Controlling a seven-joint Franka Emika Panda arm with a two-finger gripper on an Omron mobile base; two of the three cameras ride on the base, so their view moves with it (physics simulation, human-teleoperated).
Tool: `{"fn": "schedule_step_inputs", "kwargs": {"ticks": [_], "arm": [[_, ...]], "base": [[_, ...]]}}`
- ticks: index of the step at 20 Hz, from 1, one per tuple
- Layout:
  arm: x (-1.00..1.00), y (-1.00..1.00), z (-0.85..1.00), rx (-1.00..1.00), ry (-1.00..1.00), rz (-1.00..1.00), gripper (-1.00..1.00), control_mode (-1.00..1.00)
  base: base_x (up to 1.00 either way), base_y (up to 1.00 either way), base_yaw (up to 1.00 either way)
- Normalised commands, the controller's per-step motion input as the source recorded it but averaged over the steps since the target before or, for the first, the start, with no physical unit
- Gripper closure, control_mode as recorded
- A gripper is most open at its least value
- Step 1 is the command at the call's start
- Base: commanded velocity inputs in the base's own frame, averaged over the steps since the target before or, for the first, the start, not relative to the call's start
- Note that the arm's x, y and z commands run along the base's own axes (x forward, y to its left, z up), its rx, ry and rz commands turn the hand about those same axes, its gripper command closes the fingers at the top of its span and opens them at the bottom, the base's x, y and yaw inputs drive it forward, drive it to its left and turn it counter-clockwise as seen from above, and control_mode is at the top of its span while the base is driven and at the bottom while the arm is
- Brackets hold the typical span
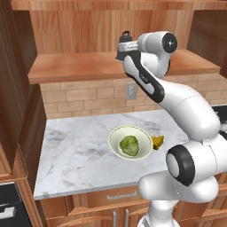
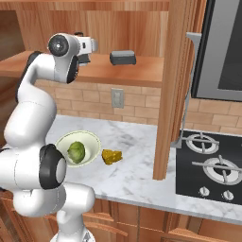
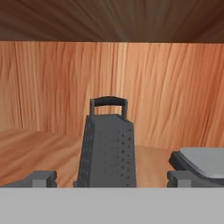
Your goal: Pick the cheese from the fridge and the cheese grater from the cabinet and place them next to the salad bowl.
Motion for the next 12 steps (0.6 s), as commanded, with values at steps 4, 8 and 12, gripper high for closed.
{"fn": "schedule_step_inputs", "kwargs": {"ticks": [4, 8, 12], "arm": [[0.24, 0.0, 0.0, 0.0, 0.0, 0.0, -1.0, -1.0], [0.2, 0.0, 0.0, 0.0, 0.0, 0.0, -1.0, -1.0], [0.19, 0.0, 0.0, 0.0, 0.0, 0.0, -1.0, -1.0]], "base": [[0.0, 0.0, 0.0], [0.0, 0.0, 0.0], [0.0, 0.0, 0.0]]}}
